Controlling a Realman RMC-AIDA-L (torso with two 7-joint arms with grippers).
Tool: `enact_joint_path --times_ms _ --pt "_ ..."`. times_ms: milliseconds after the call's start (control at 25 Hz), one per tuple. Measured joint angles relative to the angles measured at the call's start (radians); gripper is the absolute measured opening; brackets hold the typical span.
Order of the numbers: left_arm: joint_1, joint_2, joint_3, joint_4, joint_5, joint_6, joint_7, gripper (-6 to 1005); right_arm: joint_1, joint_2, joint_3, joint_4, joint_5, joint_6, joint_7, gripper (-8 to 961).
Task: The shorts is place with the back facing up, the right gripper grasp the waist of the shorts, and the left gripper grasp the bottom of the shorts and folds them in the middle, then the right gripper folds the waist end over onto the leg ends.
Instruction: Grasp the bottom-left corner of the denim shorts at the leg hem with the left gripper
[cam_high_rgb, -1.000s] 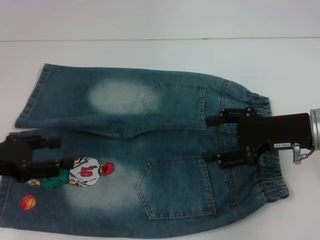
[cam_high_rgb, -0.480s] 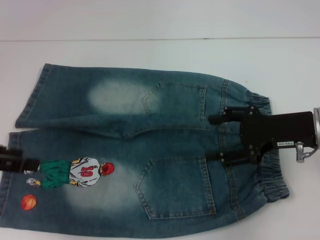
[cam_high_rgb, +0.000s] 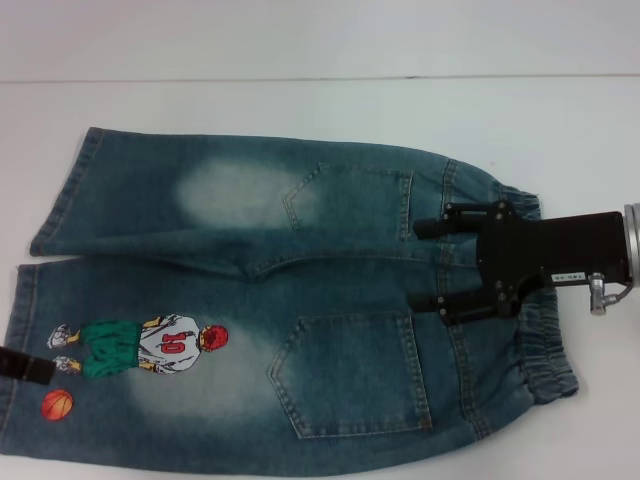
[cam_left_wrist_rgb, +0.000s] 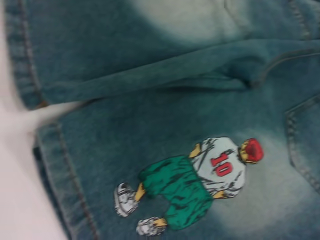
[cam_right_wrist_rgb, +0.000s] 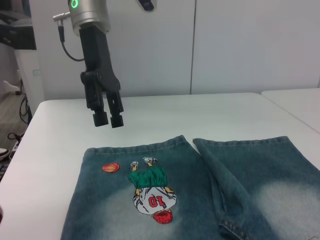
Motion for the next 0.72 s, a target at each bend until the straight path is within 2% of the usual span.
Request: enact_joint_path --times_ms 400,720 --pt "0.021 0.002 0.002 0.002 0.057 -0.025 0.015 780 0.002 -0.001 -0.017 -0.027 -0.002 0.000 0.013 883" --pt "0.049 0.007 -0.043 -0.009 0.059 -0.037 0.094 782 -0.001 -0.002 -0.025 -0.029 -0.002 0.000 0.013 882"
